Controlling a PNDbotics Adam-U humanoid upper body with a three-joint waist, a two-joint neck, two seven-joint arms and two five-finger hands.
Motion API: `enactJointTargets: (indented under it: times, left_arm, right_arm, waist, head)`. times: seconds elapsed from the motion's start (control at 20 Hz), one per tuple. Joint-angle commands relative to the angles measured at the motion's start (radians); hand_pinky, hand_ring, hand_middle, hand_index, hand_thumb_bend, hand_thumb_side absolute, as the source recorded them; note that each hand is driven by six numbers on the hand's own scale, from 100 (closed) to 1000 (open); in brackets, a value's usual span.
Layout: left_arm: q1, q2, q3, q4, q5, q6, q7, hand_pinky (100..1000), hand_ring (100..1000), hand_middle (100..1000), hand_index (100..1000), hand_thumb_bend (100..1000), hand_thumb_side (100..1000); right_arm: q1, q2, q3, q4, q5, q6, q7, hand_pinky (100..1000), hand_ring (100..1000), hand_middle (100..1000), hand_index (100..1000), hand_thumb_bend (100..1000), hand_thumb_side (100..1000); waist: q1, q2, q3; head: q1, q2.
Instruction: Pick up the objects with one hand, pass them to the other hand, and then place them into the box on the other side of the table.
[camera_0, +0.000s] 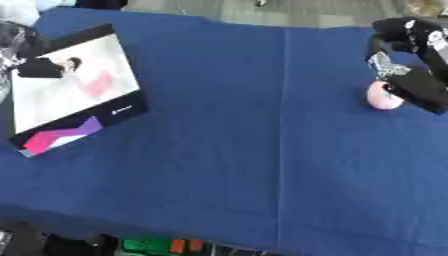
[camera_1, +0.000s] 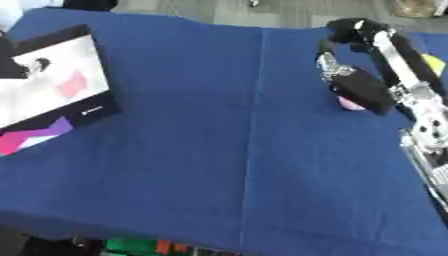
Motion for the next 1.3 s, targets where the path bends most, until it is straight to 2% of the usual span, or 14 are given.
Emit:
enactJointTargets:
  times: [0.05,0.25,0.3,0.45,0.5,0.55,0.6,0.9,1.3]
  left_arm:
    - [-0.008,0.016,0.03,-0.089,0.054,0.005,0.039,714,686,687,731,483,561]
    - [0.0,0.014,0.033,-0.14,0.101,0.021,0.074,713,685,688,730,479,559]
    - [-0.003,0.01,0.037,-0.147,0.108,0.02,0.08,703,671,692,723,442,543]
    - [-0.034,-0.049,0.059,-0.213,0.15,-0.017,0.121,701,666,696,720,421,537]
    - [-0.03,-0.061,0.064,-0.24,0.167,-0.03,0.138,700,665,697,720,638,617]
    - [-0.026,-0.075,0.069,-0.265,0.183,-0.041,0.153,697,663,696,719,413,536]
    - [-0.021,-0.086,0.071,-0.291,0.198,-0.047,0.169,693,661,694,717,408,535]
    - [0.014,-0.15,0.064,-0.418,0.293,-0.062,0.263,683,658,703,719,394,535]
    - [0.036,-0.174,0.038,-0.429,0.425,-0.1,0.352,687,666,713,720,393,545]
  right_arm:
    - [-0.005,-0.038,-0.028,-0.015,-0.011,0.005,-0.015,883,862,747,830,100,546]
    - [-0.003,-0.047,-0.038,-0.018,-0.02,0.006,-0.022,883,862,748,831,100,542]
    - [-0.002,-0.052,-0.042,-0.018,-0.019,0.006,-0.024,886,862,751,845,100,504]
    - [0.01,-0.098,-0.084,-0.015,-0.006,0.007,-0.015,894,866,762,859,100,483]
    - [0.013,-0.109,-0.093,-0.015,0.0,0.007,-0.006,898,870,767,863,100,575]
    - [0.016,-0.121,-0.103,-0.012,0.009,0.009,0.004,900,873,770,866,100,510]
    - [0.018,-0.132,-0.114,-0.008,0.017,0.009,0.014,903,877,773,867,100,471]
    - [0.0,-0.205,-0.171,0.059,0.068,0.015,0.076,924,893,792,884,100,394]
    - [-0.052,-0.284,-0.179,0.18,0.101,-0.008,0.204,956,915,826,901,100,354]
  waist:
    - [-0.011,-0.001,0.001]
    - [-0.012,-0.001,0.001]
    - [-0.014,-0.003,-0.004]
    - [-0.019,-0.002,-0.006]
    - [-0.019,-0.001,-0.005]
    - [-0.02,0.0,-0.006]
    - [-0.021,0.001,-0.007]
    - [-0.025,0.006,-0.013]
    - [-0.027,0.008,-0.011]
  head:
    - [-0.029,0.006]
    - [-0.042,0.006]
    - [-0.051,0.006]
    - [-0.088,0.006]
    - [-0.095,0.006]
    - [-0.102,0.006]
    - [-0.107,0.006]
    - [-0.136,-0.002]
    - [-0.17,-0.014]
